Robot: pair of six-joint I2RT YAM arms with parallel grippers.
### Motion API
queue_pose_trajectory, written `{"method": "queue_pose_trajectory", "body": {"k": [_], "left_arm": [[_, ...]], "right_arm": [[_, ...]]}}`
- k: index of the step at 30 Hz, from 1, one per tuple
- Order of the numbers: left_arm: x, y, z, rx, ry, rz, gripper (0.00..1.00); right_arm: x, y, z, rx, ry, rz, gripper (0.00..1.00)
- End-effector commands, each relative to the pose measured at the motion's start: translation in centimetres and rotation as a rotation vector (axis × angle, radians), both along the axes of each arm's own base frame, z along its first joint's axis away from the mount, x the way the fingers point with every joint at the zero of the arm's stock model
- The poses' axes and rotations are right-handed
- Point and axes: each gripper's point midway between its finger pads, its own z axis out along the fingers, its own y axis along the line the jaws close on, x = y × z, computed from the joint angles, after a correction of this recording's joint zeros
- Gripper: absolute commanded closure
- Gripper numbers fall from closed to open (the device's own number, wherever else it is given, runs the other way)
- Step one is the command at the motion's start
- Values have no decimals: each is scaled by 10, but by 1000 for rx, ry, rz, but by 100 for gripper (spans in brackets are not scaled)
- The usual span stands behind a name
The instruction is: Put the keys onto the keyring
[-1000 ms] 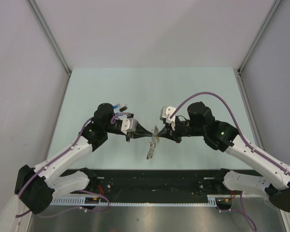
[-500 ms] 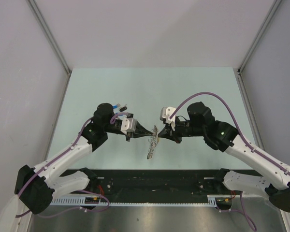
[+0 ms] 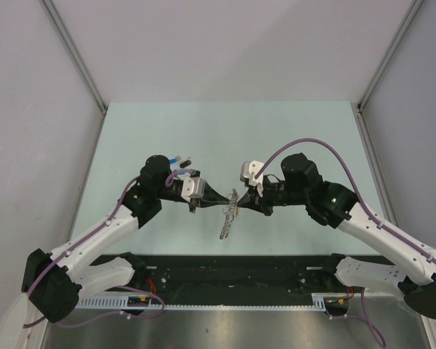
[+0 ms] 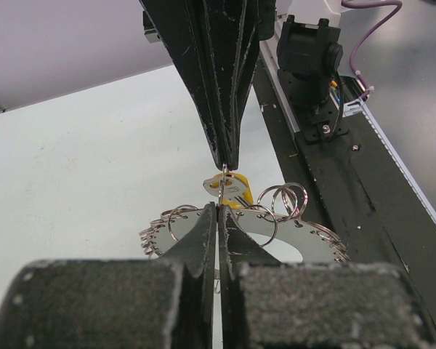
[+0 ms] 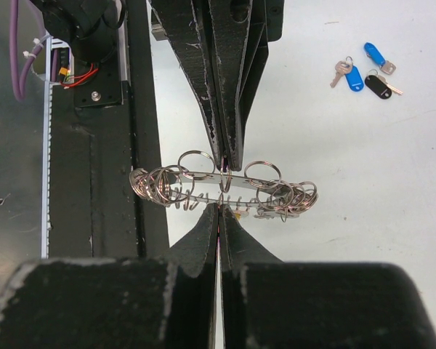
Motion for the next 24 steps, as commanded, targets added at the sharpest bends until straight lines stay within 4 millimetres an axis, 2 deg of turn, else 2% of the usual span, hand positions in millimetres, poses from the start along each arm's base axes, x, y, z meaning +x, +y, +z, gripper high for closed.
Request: {"method": "queue_pose_trajectory", "body": {"k": [1,24], "left_arm": [[0,-1,19,-50,-71,3,100],[-3,-1,18,-48,-61,-17,100]], "right_arm": [[-1,5,24,54,-31,13,100],[5,5,22,47,-43,-13,100]]}}
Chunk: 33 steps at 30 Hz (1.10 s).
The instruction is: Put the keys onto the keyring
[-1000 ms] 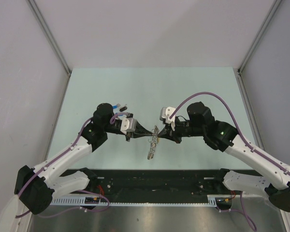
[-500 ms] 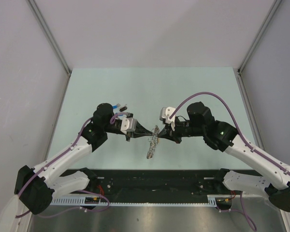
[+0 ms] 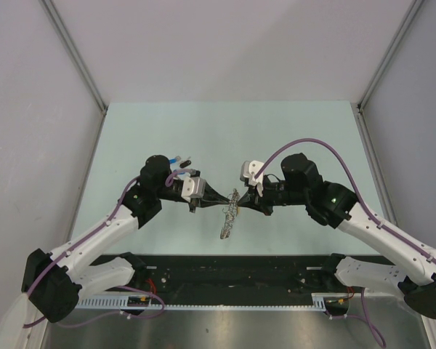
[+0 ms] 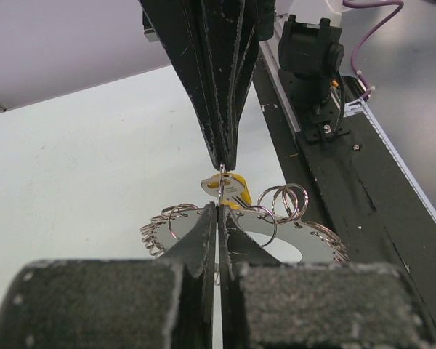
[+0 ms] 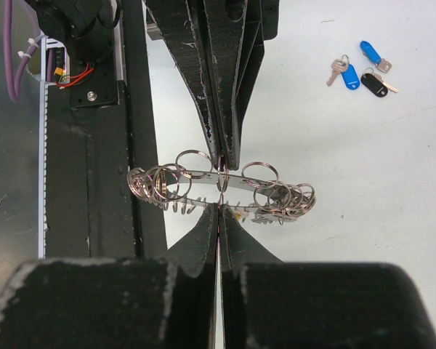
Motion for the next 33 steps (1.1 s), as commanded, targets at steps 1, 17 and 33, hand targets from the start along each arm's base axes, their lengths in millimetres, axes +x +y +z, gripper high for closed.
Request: {"method": "queue_pose_trajectory", "body": {"k": [1,17,33], "left_arm": [[-3,-1,17,-47,-59,-22,100],[-6,-1,18,-50,-53,-35,100],[-12,-4,16,-38,-24,-83,100]], "right_arm": [[3,6,23,52,-39,-1,100],[7,8,24,55,-51,-11,100],[6,13,27,68,-66,1,100]]}}
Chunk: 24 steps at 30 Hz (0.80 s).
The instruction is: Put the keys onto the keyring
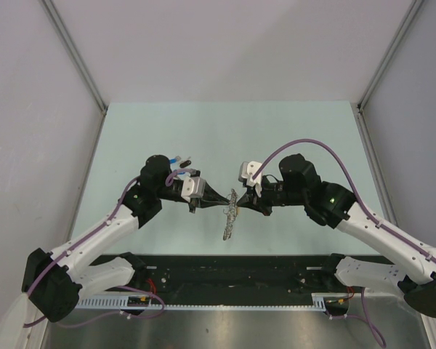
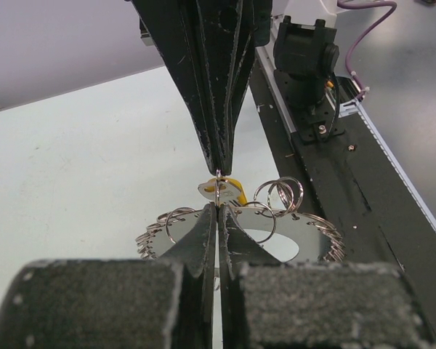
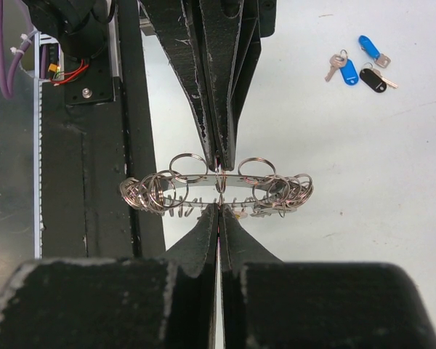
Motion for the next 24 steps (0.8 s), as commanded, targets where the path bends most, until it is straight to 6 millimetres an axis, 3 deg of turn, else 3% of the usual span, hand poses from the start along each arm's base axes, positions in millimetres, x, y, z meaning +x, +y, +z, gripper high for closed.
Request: {"method": "queue_pose_trajectory", "body": {"k": [1,15,24], "left_arm": [[-11,-4,16,-37,-31,-77,100],[-17,-7,14,-25,-16,-115,100],[-11,-7,13,-16,-19,-74,100]], "right_arm": [[4,12,29,80,-60,20,100],[-3,17,31,89,-48,74,100],[0,17,36,99,-57,54,100]]}}
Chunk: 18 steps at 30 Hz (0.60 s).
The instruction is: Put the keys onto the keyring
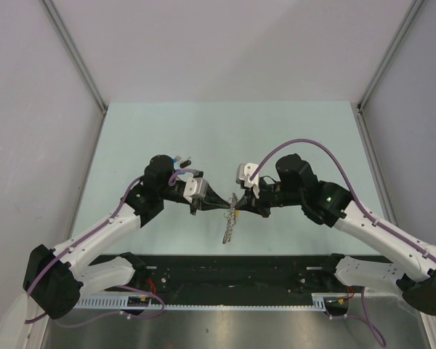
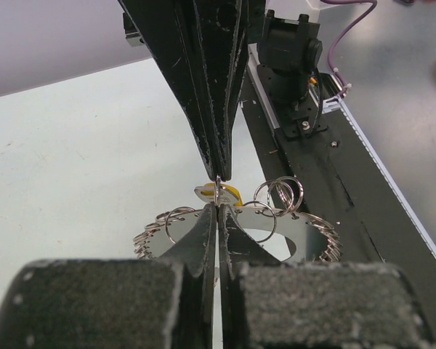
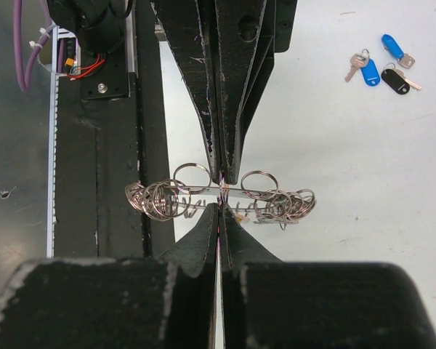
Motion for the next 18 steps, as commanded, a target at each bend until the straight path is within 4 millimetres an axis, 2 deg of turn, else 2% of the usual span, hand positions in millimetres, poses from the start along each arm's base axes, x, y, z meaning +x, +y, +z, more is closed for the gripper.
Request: {"method": "queue_pose_trajectory", "body": {"k": [1,6,7,8,10,11,13,18], "left_arm": [[-2,-5,22,-40,-65,-22,100],[2,-5,25,-47,-76,9,100],[3,-5,27,-51,-67,20,100],[3,-4,26,-57,-65,27,100],[4,-5,33,-87,-61,42,100],[4,-4,30,-91,-48,52,100],[4,-5,37,-122,-43,58,100],[5,-5,41,-152,-16,79,100]], "right_arm": [[6,12,42,109,-84,5,100],[10,11,43,107,-88,-20,100],[9,12,43,110,-85,-22,98],[9,10,46,116,-90,-30,89],[10,7,49,120,-92,-45,80],[10,4,53,127,-100,-64,71],[11,-1,54,126,-100,-85,66],[10,-10,53,129,-92,-132,64]]}}
